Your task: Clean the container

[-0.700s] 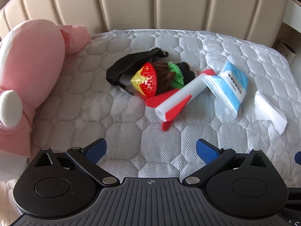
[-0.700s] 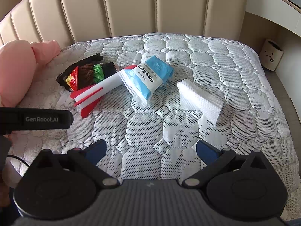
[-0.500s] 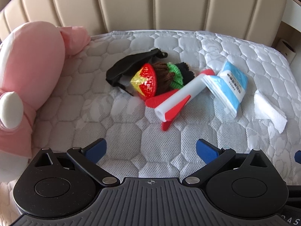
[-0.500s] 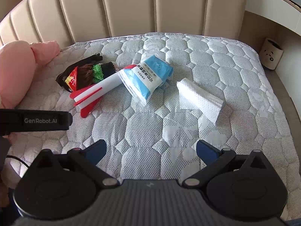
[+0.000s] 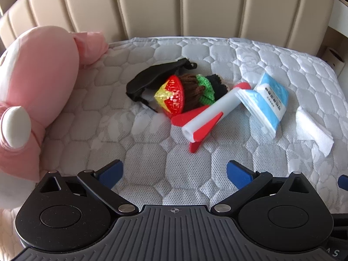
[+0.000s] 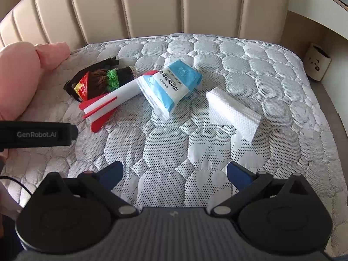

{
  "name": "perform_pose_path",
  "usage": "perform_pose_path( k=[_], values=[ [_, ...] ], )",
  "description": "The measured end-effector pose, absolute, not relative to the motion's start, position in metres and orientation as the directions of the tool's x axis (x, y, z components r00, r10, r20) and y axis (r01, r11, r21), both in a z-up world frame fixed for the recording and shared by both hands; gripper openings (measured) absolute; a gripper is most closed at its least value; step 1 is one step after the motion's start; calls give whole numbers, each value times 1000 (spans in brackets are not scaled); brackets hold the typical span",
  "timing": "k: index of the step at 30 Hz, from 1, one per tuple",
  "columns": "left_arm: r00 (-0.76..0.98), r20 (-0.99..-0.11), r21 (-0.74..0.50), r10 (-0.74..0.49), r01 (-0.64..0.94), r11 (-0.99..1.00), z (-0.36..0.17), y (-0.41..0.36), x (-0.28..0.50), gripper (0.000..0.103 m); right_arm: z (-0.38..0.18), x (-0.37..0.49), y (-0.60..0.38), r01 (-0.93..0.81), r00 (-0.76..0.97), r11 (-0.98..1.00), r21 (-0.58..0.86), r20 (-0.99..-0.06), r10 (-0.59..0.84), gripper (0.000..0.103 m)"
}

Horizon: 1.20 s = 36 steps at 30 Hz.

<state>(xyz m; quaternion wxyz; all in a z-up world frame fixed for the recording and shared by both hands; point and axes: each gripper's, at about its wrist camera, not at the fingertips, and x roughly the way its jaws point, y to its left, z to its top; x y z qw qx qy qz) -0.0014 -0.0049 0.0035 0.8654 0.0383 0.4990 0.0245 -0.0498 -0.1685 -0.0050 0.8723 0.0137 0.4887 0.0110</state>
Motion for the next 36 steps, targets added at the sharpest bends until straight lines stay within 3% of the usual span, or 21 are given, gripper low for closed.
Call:
perform_pose_path(
  k=[27,36],
  values=[
    [533,-845,85,54,35,996,8,-8,-1,103,-13,-39,-175,1,512,998,55,-858,47,102],
    [529,-846,-46,-61,42,998,43,-7,-10,103,-10,-26,-190,4,522,996,85,-850,70,102]
  ],
)
